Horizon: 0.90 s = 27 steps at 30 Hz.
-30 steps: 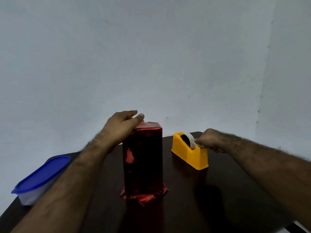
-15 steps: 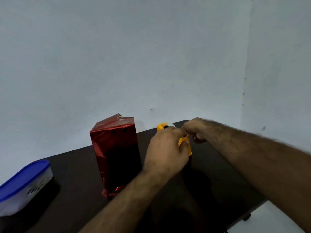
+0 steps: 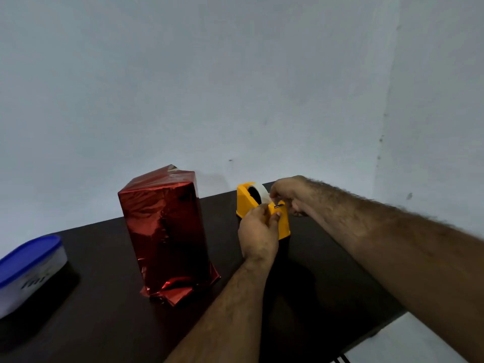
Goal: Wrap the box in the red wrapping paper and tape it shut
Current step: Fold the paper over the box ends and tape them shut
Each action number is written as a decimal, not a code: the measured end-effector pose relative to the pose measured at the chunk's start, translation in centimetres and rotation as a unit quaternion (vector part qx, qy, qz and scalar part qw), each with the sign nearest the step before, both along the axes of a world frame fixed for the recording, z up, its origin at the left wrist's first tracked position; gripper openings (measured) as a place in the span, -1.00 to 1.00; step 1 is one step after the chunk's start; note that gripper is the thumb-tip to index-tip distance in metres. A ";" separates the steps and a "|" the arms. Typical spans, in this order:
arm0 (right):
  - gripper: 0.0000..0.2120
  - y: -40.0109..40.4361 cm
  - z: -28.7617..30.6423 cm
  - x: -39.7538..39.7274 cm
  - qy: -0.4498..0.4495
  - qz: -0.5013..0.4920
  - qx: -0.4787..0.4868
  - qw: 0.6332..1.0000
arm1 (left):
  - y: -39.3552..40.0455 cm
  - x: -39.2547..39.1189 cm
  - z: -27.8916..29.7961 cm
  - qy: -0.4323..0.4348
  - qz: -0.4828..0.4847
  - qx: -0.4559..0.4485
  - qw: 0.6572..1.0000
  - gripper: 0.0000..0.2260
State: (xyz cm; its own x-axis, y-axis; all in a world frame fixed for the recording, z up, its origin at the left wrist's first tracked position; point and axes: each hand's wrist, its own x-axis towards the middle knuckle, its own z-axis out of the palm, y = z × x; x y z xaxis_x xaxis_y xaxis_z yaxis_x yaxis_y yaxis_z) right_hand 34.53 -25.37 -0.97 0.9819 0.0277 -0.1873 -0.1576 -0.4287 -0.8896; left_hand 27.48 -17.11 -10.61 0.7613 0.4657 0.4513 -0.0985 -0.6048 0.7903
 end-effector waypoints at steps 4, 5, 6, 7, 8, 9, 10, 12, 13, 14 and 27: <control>-0.81 -0.4 0.5 -1.0 -0.018 -0.015 0.027 0.999 | 0.2 -0.1 -0.1 0.001 -0.007 0.001 1.000 -0.59; -0.81 -0.7 0.5 -1.5 -0.016 -0.019 0.031 0.999 | 0.1 -0.1 -0.2 -0.002 -0.008 0.000 1.000 -0.58; -0.81 -0.8 0.5 -1.8 -0.014 -0.026 0.038 0.999 | 0.1 -0.1 -0.2 -0.003 -0.007 0.002 1.000 -0.58; -0.81 -1.1 0.4 -2.4 -0.012 -0.032 0.049 0.998 | 0.0 -0.1 -0.1 -0.007 -0.005 0.006 1.000 -0.58; -0.82 -1.3 0.2 -2.8 -0.010 -0.038 0.061 0.997 | 0.0 -0.1 -0.1 -0.009 -0.002 0.011 1.000 -0.58; -0.83 -1.6 -0.2 -3.2 -0.011 -0.043 0.070 0.997 | 0.0 -0.1 -0.1 -0.011 -0.001 0.016 1.000 -0.58; -0.85 -1.8 -0.7 -3.5 -0.014 -0.050 0.078 0.996 | 0.0 -0.2 -0.1 -0.012 0.000 0.019 1.000 -0.59; -0.89 -2.1 -1.8 -4.1 -0.020 -0.076 0.108 0.991 | -0.1 -0.3 0.0 -0.014 0.003 0.029 0.999 -0.60; -0.90 -2.1 -2.3 -4.4 -0.021 -0.088 0.125 0.988 | 0.0 -0.4 0.0 -0.015 0.005 0.035 0.999 -0.61; -0.91 -2.2 -2.7 -4.7 -0.020 -0.097 0.140 0.985 | 0.0 -0.5 0.0 -0.014 0.006 0.040 0.999 -0.61; -0.86 -2.6 -3.0 -2.2 0.051 -0.053 0.055 0.996 | 0.5 0.3 -0.7 0.005 0.005 0.032 0.999 -0.62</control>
State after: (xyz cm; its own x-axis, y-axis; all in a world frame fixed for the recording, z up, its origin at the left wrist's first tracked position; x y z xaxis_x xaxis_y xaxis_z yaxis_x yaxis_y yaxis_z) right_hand 32.38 -27.96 -3.94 0.9565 -0.0486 -0.2876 -0.2883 -0.3061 -0.9073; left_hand 27.79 -16.61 -11.32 0.7621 0.4428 0.4723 -0.0844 -0.6554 0.7506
